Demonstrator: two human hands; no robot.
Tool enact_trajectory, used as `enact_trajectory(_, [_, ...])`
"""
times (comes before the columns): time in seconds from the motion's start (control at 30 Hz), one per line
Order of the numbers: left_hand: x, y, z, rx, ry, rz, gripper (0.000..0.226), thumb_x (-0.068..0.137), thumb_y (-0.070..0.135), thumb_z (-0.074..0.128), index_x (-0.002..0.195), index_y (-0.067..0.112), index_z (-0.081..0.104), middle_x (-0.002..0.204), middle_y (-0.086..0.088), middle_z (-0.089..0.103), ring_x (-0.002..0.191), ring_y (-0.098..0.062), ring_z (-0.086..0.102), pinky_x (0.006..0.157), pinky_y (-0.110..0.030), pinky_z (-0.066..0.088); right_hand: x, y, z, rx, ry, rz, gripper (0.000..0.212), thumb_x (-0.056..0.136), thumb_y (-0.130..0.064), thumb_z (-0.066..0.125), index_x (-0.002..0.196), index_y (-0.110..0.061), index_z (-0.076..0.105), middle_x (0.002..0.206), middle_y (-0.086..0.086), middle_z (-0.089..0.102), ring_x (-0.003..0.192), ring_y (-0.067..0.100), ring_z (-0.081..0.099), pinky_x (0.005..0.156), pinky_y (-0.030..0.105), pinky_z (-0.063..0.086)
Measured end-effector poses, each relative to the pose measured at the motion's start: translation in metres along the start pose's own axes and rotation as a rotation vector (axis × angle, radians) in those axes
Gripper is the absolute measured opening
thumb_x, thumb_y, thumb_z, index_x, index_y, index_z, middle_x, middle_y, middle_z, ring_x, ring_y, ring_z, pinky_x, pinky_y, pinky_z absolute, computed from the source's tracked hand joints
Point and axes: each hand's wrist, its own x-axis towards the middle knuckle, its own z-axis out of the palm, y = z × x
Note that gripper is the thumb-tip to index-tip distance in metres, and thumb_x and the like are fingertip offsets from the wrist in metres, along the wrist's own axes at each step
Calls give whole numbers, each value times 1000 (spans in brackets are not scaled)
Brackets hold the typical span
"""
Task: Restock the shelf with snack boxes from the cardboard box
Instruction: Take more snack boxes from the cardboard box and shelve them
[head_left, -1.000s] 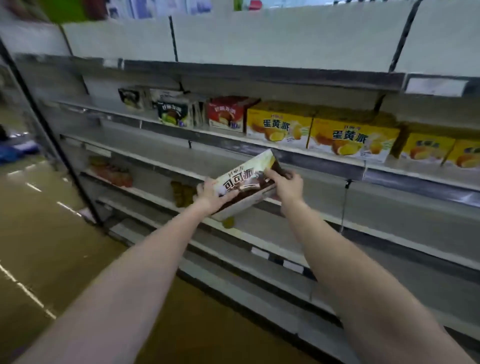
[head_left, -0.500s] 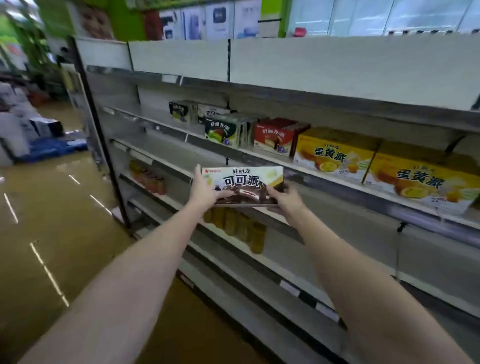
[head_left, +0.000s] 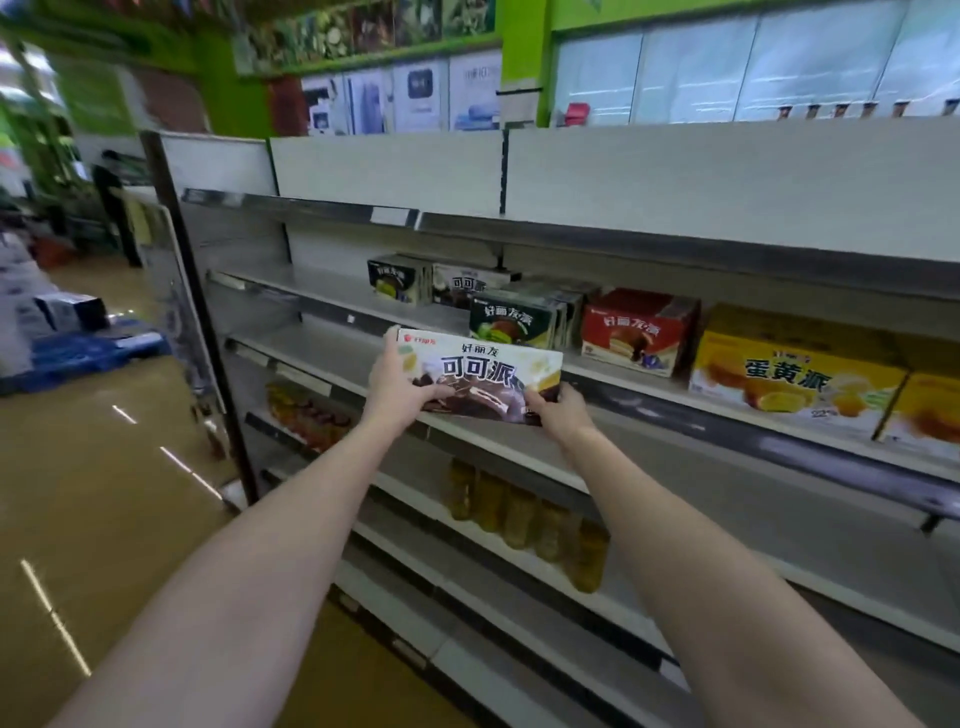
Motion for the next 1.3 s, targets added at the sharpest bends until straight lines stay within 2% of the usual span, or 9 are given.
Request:
enact_trajectory(0.3, [86, -51, -51, -82, 102, -114, 101, 58, 18, 93, 140, 18, 34, 140, -5, 52, 133, -25, 46, 110, -49, 40, 46, -47, 100, -28, 60, -16, 42, 94, -33, 64, 132, -17, 53, 124, 3, 64, 114, 26, 60, 96, 41, 49])
enact_trajectory(0.5, [151, -89, -67, -144, 143, -122, 92, 65, 12, 89, 138, 21, 33, 141, -6, 51, 133, -25, 46, 110, -52, 40, 93, -77, 165, -126, 77, -46, 55, 99, -29, 58, 147, -16, 37, 143, 6, 51, 130, 30, 50, 105, 41, 41])
enact_trajectory(0.7, [233, -128, -77, -177, 185, -163, 89, 58, 16, 92, 129, 17, 38, 132, -5, 56, 125, -24, 52, 105, -49, 45, 169, -99, 218, -231, 21, -147, 42, 98, -22, 60, 136, -10, 45, 132, 12, 58, 125, 32, 53, 94, 34, 42])
enact_trajectory(0.83, [286, -128, -71, -268, 122, -197, 73, 83, 22, 78, 139, 8, 35, 140, -12, 51, 120, -28, 55, 101, -44, 45, 221, -104, 236, -257, 39, -93, 28, 95, -17, 61, 121, -7, 57, 123, 13, 63, 117, 30, 57, 88, 31, 44])
enact_trajectory(0.93, [318, -134, -63, -154, 77, -99, 87, 71, 18, 86, 140, 9, 34, 137, -9, 53, 124, -24, 52, 105, -39, 41, 254, -100, 247, -227, 87, -50, 21, 92, -9, 59, 112, -8, 55, 119, 15, 63, 115, 32, 58, 88, 31, 45])
enact_trajectory(1.07, [353, -144, -47, -158, -32, -25, 86, 68, 13, 88, 137, 12, 37, 124, -2, 59, 115, -18, 58, 99, -35, 49, 285, -96, 255, -219, 155, -3, 49, 89, -9, 55, 136, -3, 42, 117, 14, 63, 108, 29, 60, 87, 32, 49])
enact_trajectory(1.13, [371, -144, -36, -150, -77, -6, 92, 66, 9, 89, 141, 14, 35, 120, 1, 56, 109, -14, 56, 96, -32, 49, 294, -95, 257, -254, 195, -4, 69, 89, -8, 55, 150, -6, 22, 117, 12, 61, 103, 26, 59, 88, 35, 51])
enact_trajectory(1.2, [387, -146, -25, -183, -144, 22, 96, 66, 4, 89, 144, 11, 32, 117, -3, 51, 103, -14, 53, 88, -28, 51, 301, -97, 256, -281, 277, -40, 89, 88, -10, 58, 156, -14, 0, 130, 19, 54, 111, 34, 58, 92, 40, 51])
enact_trajectory(1.3, [409, -155, -4, -132, -223, 67, 99, 67, 13, 91, 145, 8, 30, 124, -9, 53, 110, -20, 55, 90, -29, 50, 308, -96, 252, -346, 390, -78, 98, 88, -8, 62, 157, -22, -7, 152, 24, 29, 122, 41, 51, 88, 36, 48])
